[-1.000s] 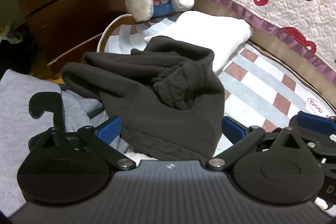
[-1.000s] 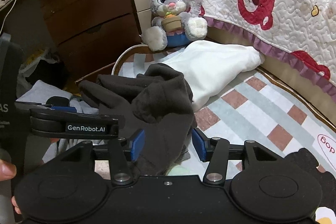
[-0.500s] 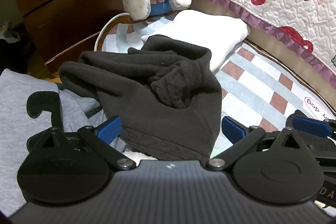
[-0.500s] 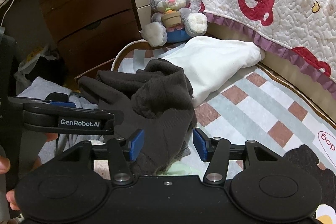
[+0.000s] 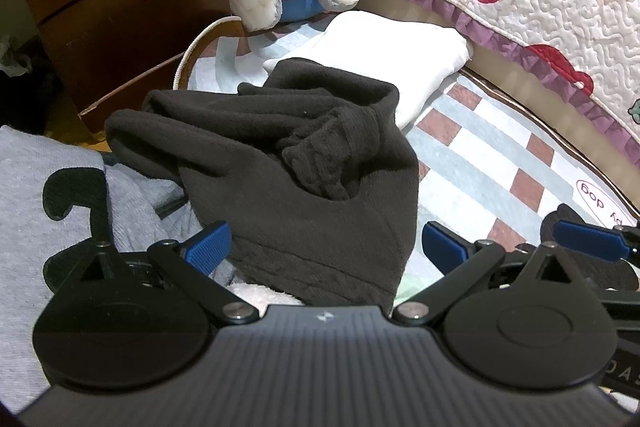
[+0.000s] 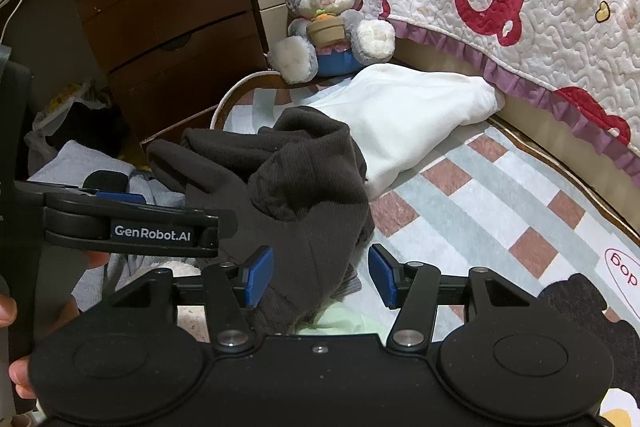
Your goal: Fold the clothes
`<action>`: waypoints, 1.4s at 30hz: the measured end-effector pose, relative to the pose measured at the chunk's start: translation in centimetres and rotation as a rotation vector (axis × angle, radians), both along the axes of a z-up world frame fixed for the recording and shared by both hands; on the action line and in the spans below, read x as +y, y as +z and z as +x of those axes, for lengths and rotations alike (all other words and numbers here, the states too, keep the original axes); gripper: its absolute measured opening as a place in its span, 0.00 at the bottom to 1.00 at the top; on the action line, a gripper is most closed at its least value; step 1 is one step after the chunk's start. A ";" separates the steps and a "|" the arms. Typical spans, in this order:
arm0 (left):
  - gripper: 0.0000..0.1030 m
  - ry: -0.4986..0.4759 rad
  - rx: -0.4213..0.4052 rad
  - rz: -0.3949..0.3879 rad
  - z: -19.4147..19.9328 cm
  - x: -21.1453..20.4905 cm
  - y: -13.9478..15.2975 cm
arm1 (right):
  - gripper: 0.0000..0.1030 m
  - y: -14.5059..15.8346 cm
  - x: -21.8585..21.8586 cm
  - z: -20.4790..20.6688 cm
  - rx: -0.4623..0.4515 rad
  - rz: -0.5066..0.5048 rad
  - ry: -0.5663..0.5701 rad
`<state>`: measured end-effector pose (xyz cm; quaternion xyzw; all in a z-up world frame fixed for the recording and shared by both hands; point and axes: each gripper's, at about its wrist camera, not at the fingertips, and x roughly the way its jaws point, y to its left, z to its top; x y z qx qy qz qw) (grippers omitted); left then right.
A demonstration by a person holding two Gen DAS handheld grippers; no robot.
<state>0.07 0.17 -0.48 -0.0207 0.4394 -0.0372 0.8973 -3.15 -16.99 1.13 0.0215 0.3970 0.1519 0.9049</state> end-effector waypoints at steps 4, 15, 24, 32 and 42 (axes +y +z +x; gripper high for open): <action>1.00 0.005 0.003 -0.005 0.1 0.1 0.0 | 0.57 0.0 -0.2 0.0 0.000 0.000 0.003; 1.00 0.028 0.040 -0.035 0.7 0.5 -1.0 | 0.59 -0.9 -0.5 0.1 0.019 -0.017 -0.011; 1.00 0.040 0.059 -0.043 1.4 1.0 -1.9 | 0.59 -1.2 -0.8 0.3 0.030 -0.014 -0.010; 1.00 0.097 0.080 -0.074 3.5 4.1 -3.8 | 0.66 -3.1 -0.2 0.4 -0.002 0.097 0.048; 0.58 0.090 0.093 -0.076 7.6 6.2 -6.0 | 0.77 -10.1 2.3 4.8 0.102 0.110 0.153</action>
